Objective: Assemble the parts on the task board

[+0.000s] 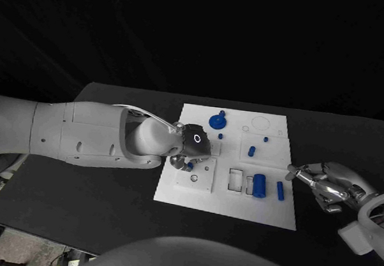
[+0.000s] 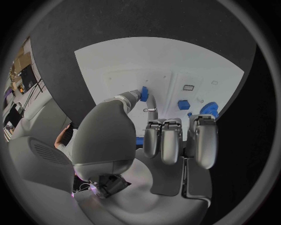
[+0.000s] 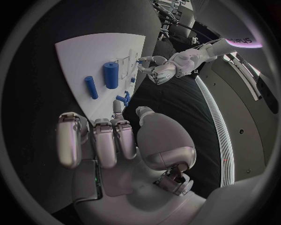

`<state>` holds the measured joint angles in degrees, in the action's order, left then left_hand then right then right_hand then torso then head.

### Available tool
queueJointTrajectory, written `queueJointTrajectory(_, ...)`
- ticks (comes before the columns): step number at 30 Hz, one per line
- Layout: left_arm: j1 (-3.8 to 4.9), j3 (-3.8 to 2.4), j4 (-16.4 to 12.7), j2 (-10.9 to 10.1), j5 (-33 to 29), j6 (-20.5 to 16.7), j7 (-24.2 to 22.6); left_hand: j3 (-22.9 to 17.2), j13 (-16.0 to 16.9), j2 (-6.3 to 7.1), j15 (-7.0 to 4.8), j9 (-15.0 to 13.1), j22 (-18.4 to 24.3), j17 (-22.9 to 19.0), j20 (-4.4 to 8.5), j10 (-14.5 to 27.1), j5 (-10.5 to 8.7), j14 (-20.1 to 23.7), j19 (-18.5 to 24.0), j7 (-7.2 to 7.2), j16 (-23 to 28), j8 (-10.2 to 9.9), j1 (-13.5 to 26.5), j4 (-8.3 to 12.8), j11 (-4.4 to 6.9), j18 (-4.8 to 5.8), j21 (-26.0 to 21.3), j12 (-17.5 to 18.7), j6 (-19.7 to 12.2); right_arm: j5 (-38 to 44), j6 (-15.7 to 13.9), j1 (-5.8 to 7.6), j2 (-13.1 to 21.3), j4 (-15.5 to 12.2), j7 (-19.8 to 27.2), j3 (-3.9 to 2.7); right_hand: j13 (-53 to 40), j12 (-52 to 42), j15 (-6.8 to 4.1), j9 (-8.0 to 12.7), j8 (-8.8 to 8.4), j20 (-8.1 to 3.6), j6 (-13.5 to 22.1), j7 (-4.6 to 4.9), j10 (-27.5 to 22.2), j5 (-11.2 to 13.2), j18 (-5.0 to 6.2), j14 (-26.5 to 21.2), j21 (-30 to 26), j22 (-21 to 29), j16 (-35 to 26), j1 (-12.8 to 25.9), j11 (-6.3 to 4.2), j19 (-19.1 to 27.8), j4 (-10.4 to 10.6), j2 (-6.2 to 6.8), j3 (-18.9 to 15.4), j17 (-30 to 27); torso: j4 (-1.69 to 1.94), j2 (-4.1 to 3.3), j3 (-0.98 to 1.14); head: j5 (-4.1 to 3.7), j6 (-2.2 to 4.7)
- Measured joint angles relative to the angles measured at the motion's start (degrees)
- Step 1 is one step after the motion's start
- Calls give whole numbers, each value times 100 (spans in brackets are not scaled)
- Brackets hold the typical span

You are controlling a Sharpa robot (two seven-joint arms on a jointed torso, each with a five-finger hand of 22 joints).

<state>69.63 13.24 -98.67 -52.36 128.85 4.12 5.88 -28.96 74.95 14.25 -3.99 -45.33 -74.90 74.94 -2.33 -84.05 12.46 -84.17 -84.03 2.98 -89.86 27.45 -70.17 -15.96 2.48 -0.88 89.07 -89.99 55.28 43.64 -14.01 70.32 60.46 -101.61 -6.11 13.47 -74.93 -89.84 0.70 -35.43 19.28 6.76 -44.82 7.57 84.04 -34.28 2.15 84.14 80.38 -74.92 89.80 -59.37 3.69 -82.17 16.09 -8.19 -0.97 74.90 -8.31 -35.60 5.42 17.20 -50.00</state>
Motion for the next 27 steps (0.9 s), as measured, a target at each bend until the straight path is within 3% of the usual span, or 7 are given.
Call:
queueJointTrajectory(6,-5,1,-26,-33,2,-37,10,0,0,0,0,2,0,0,0,0,-17,0,0,1,0,-9,0,0,0,1,0,0,62,3,6,-1,-1,2,-13,0,0,0,0,0,0,-20,0,0,0,0,1,0,0,0,0,-44,0,21,-5,-1,5,0,2,0,0,-3,0)
queueJointTrajectory(12,-1,5,-181,-202,-20,-207,113,-16,0,1,0,-2,0,-1,0,0,-18,0,0,-22,0,47,1,-16,0,0,0,0,168,5,11,-1,-8,13,-25,0,0,0,0,0,0,0,0,0,0,0,1,0,-28,0,0,-44,0,42,-5,-1,5,1,5,0,0,-7,0)
queueJointTrajectory(20,199,0,-264,-324,-543,-445,625,-70,0,33,0,-51,0,-1,0,0,49,0,0,-41,0,132,33,-59,0,0,73,0,228,8,21,-2,-62,37,-39,0,0,0,0,5,0,0,0,0,0,0,1,0,-28,0,0,-44,0,41,12,-1,21,4,-1,5,3,15,0)
queueJointTrajectory(27,268,0,-137,-288,-1293,-711,1382,-216,0,13,-63,-104,0,-2,25,0,232,18,18,-94,0,289,95,-72,42,-1,74,0,279,11,31,-2,-75,44,-57,0,0,0,0,5,0,0,0,0,0,0,1,0,-42,0,0,-91,0,41,3,0,30,4,-5,1,3,-18,0)
